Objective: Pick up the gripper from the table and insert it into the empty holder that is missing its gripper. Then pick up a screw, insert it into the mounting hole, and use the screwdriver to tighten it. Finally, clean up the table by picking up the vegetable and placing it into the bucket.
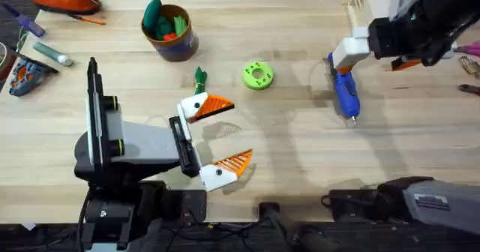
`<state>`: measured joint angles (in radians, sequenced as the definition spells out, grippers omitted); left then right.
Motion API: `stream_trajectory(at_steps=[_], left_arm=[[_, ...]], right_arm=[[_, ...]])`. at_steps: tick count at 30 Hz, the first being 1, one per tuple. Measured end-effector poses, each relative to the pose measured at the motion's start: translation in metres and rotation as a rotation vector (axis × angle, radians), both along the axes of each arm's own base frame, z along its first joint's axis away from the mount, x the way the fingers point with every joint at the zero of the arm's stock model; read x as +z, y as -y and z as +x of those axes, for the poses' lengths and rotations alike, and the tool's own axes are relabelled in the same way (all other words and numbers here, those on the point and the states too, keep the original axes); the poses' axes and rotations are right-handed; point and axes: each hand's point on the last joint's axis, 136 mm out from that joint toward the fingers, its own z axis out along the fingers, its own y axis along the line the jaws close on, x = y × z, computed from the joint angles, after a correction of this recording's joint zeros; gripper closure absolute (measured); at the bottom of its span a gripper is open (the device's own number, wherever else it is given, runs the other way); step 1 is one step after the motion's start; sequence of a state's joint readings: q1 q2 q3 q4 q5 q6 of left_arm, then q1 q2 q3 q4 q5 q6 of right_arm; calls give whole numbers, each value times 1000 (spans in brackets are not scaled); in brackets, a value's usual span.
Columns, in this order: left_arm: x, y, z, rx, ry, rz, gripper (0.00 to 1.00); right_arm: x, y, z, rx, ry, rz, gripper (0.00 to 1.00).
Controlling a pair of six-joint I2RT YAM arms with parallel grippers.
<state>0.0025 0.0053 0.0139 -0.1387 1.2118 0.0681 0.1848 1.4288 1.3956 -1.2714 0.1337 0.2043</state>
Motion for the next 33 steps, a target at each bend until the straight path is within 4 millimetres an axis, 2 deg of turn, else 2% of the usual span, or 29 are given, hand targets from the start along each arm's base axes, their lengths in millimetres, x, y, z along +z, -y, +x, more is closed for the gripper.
stream_trajectory(at_steps=[6, 9, 12, 15, 20, 22, 33], left_arm=[[0, 0, 0, 0, 0, 0, 3], [0, 0, 0, 0, 0, 0, 53], [0, 0, 0, 0, 3, 1, 243], [0, 0, 0, 0, 3, 1, 543], [0, 0, 0, 0, 6, 2, 825], [0, 0, 0, 0, 5, 2, 969], [0, 0, 0, 0, 7, 3, 988]], right_arm=[[0, 0, 0, 2, 0, 0, 8], [0, 0, 0, 2, 0, 0, 8], [0, 0, 0, 2, 0, 0, 9], [0, 0, 0, 2, 0, 0, 9], [0, 0, 0, 2, 1, 0, 8], [0, 0, 1, 2, 2, 0, 9], [0, 0, 2, 2, 9, 1, 8]])
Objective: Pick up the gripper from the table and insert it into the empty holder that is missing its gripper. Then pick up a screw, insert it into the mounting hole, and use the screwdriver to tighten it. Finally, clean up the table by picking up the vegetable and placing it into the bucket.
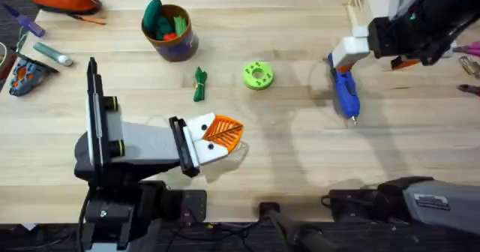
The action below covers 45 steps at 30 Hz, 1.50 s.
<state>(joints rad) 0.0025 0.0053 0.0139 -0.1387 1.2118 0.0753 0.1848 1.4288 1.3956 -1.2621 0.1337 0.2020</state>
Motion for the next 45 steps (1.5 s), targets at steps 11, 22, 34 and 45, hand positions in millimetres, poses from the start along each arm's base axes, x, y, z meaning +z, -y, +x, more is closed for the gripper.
stream_trajectory(at_steps=[11, 22, 34, 45], left_arm=[[0, 0, 0, 0, 0, 0, 988], [0, 0, 0, 0, 0, 0, 988], [0, 0, 0, 0, 0, 0, 989], [0, 0, 0, 0, 0, 0, 989]], right_arm=[[-7, -3, 14, 0, 50, 9, 9], [-53, 23, 36, -27, -23, -15, 9], [-104, 22, 52, 45, -132, 15, 9], [-113, 27, 66, 59, -105, -24, 8]])
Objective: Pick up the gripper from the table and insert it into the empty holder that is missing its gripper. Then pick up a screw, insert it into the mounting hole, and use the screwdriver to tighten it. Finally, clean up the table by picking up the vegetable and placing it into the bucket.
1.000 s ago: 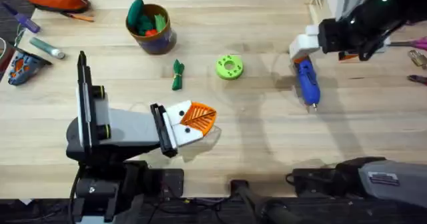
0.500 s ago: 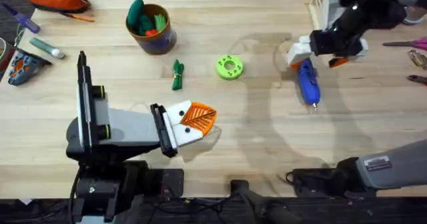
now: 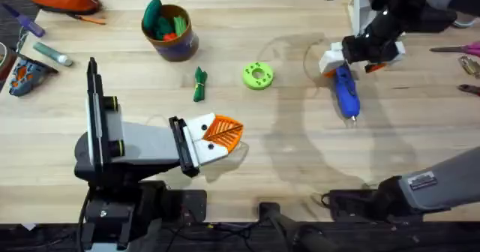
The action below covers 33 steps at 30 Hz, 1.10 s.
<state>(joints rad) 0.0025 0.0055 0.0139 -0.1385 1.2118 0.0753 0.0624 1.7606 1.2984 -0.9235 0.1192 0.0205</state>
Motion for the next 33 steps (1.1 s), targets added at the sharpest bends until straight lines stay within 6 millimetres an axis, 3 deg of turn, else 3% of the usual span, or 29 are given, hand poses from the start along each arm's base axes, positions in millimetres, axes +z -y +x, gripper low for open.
stream_trajectory(at_steps=[16, 27, 33], left_arm=[[0, 0, 0, 0, 0, 0, 989], [0, 0, 0, 0, 0, 0, 989], [0, 0, 0, 0, 0, 0, 989]], right_arm=[[-36, -1, 9, 3, -51, -2, 10], [-36, -1, 9, 3, -49, -1, 14], [-36, -2, 9, 4, -51, 5, 95]])
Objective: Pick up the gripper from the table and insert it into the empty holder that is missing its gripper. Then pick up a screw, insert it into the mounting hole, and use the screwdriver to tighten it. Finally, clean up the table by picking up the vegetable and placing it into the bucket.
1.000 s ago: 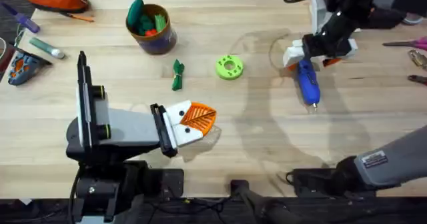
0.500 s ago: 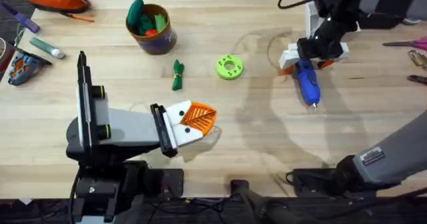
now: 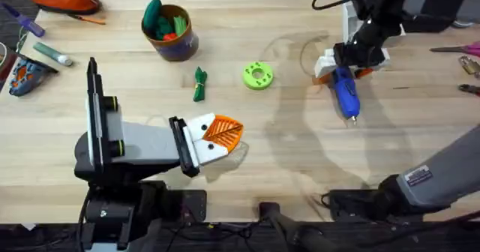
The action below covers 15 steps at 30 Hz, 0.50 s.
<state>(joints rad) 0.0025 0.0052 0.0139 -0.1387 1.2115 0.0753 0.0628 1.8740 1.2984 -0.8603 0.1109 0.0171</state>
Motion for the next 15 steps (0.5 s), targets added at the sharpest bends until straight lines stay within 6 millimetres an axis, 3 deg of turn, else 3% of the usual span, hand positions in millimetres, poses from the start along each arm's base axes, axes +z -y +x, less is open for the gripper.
stream_trajectory(at_steps=[8, 10, 15], left_arm=[[0, 0, 0, 0, 0, 0, 989], [0, 0, 0, 0, 0, 0, 989], [0, 0, 0, 0, 0, 0, 989]], right_arm=[[0, 0, 0, 1, 1, 1, 142], [0, 0, 0, 3, 1, 0, 248], [0, 0, 0, 3, 1, -1, 321]])
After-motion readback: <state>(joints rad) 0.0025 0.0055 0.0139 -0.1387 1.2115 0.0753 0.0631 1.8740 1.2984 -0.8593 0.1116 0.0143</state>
